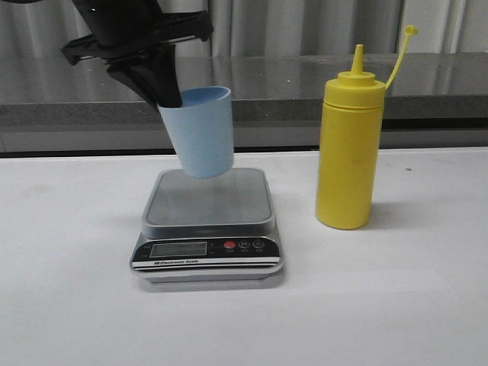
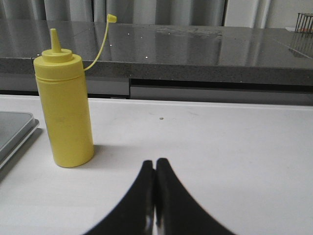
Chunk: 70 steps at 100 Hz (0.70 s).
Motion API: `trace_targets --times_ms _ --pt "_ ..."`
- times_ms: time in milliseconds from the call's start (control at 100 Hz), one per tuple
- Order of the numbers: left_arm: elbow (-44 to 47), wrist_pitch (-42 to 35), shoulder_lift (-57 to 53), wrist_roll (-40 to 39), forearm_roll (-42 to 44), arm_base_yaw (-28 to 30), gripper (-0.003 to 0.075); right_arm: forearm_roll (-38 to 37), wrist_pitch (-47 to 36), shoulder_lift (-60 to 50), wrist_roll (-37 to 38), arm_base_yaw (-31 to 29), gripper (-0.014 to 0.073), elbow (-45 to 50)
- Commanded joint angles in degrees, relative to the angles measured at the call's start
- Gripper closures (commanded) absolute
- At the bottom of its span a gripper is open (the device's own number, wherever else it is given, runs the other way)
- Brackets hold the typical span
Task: Pour seasoning into cup on scale with both arms
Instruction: 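Lift the blue cup with the left gripper and set it on the scale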
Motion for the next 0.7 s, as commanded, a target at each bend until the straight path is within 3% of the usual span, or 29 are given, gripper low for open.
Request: trace_targets --times_ms 0,390,490,610,690 --pt "-2.0 -3.9 -2.0 0.0 -0.9 -1.3 0.0740 0.0 -4.9 -1.4 -0.1 -0.1 0.0654 -0.9" --pt "-2.0 -2.9 0.9 0.0 -0.9 -1.3 0.0723 0.0 -4.9 -1.4 -0.1 -0.1 0.0654 -0.9" --pt "-2.0 -2.9 0.9 0.0 -0.9 -1.3 0.0636 0.0 -4.9 -1.4 -0.1 -0.1 0.0654 -0.9" --pt "-2.0 -2.9 0.9 0.0 -0.9 -1.3 0.0467 0.0 -4.9 -1.4 -0.1 -0.1 0.0654 -0.9" --pt "-2.0 -3.2 0.9 0.0 -0.9 -1.3 0.0413 0.0 -4.9 -1.4 -0.1 -0.1 0.0654 -0.9"
